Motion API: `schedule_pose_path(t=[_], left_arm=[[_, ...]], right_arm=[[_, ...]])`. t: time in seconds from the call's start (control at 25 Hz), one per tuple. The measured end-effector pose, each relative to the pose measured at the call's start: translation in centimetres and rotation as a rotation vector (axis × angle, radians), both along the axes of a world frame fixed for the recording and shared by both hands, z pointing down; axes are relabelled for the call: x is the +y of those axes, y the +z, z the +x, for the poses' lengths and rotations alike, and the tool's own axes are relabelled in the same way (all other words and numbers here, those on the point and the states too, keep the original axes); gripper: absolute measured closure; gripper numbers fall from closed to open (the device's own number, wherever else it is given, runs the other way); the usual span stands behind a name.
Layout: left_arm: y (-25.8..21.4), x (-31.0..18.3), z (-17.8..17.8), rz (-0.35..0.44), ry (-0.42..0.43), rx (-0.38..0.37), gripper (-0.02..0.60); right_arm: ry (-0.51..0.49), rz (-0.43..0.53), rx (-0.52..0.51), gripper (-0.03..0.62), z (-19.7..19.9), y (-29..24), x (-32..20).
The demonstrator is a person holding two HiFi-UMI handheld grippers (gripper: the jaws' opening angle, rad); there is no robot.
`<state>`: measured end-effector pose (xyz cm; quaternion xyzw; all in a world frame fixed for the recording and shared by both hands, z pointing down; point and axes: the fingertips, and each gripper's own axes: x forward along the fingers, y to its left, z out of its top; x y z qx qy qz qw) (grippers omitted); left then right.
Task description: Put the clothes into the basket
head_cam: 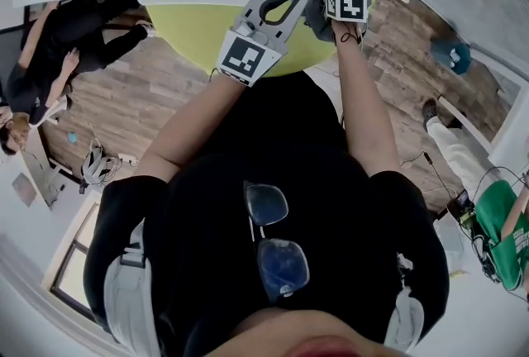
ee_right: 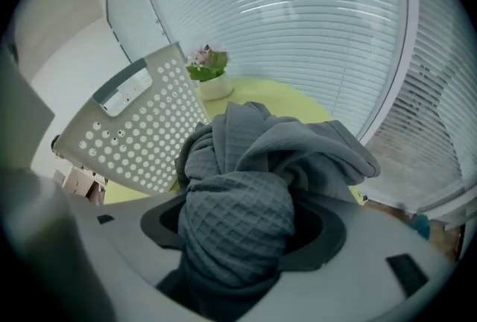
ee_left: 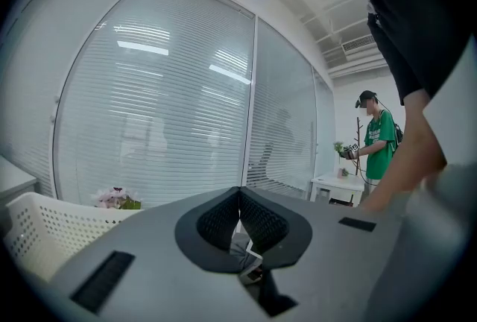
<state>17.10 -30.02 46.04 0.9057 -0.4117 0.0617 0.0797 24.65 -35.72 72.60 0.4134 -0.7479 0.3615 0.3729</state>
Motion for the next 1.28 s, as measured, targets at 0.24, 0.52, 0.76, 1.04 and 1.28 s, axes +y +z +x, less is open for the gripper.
schedule_pose_path(t=[0.24, 0.52, 0.76, 1.04, 1.28], left_arm=[[-1.7, 1.4, 0.3, 0.030, 0.022, -0.023, 0.571], [-3.4, 1.8, 0.3, 0.061, 0.031, -0.024, 0.571], [-4.5, 2.5, 0.2, 0.080, 0.034, -0.040, 0.571], [-6.1, 2.6, -0.4, 0.108, -0.005, -0.055, 0.571], [-7.5, 2.9, -0.9, 0.137, -0.049, -0.077, 0.572]], right_arm=[[-0.134, 0.036, 0.021, 0.260, 0.0, -4.7, 1.4], [-0.253, 0.095, 0.080, 0.258, 0.6, -10.4, 2.8], [-0.369, 0.112, 0.107, 0.258, 0.1, -14.5, 5.0], [-0.509, 0.177, 0.135, 0.258, -1.2, -19.3, 6.7], [-0.628, 0.248, 0.166, 0.258, -1.4, -22.4, 7.1]])
